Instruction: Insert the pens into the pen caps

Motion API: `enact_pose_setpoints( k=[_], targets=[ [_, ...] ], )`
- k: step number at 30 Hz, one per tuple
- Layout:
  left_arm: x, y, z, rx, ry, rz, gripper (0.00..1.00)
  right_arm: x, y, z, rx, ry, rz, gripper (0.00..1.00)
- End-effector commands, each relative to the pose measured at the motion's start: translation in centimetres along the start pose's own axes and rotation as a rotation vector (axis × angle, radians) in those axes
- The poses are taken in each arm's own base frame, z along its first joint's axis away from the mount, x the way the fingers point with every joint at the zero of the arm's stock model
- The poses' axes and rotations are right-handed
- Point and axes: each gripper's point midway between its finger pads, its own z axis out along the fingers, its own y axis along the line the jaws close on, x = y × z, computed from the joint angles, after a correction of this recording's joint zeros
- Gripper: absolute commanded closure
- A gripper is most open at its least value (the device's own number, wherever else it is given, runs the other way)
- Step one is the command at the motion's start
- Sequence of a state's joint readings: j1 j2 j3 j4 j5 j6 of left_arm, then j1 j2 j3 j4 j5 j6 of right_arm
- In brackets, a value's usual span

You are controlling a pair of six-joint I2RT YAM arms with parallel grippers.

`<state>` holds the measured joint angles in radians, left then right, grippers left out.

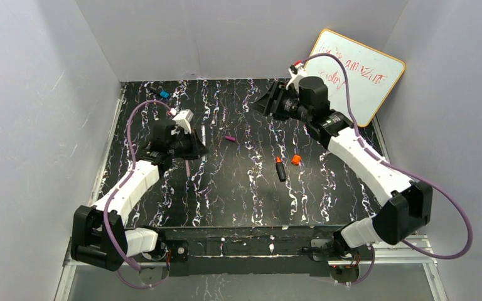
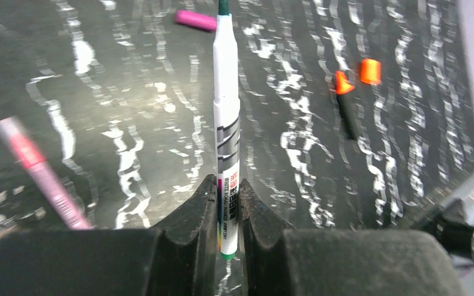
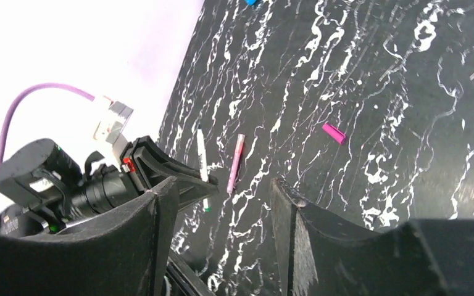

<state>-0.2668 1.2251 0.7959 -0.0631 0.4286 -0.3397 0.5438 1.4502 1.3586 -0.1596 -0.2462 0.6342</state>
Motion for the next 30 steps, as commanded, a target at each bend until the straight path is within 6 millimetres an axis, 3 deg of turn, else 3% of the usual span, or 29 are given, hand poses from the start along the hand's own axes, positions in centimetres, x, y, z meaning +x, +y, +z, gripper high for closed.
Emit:
enact_pose_setpoints(
  k=[1,7,11,15,19,25,30],
  targets=[
    [-1.9,3.9,-2.6,-0.252,-0.086,0.04,1.0,1.3,-3.6,0.8,0.19,-0.083,0.353,0.36],
    [-3.2,5.3,-6.0,-0.393,-0.153,0.106,1.0,10.0,-7.0,7.7,0.414,0.16,1.047,0.43],
    [-3.3,4.9,-6.8,-0.382,-0.183,0.104,1.0,13.5,-6.2,12.2,0.526,0.203,1.236,0.41],
    [-3.6,4.8,-7.9,-0.399,-0.214,0.128,1.0,12.4,-6.5,15.2,0.566,0.064,1.31,0.41],
    [-3.6,5.2,-8.4,-0.43,-0.215,0.142,1.0,11.5,-7.5,16.7,0.591,-0.017,1.356,0.41],
    [-3.4,4.2,-7.9,-0.372,-0.203,0.136,1.0,11.7,-9.9,16.4,0.787,-0.041,1.415,0.43],
    [-3.3,4.4,-7.8,-0.377,-0.195,0.133,1.0,12.7,-10.4,16.5,0.882,0.001,1.487,0.49]
  ],
)
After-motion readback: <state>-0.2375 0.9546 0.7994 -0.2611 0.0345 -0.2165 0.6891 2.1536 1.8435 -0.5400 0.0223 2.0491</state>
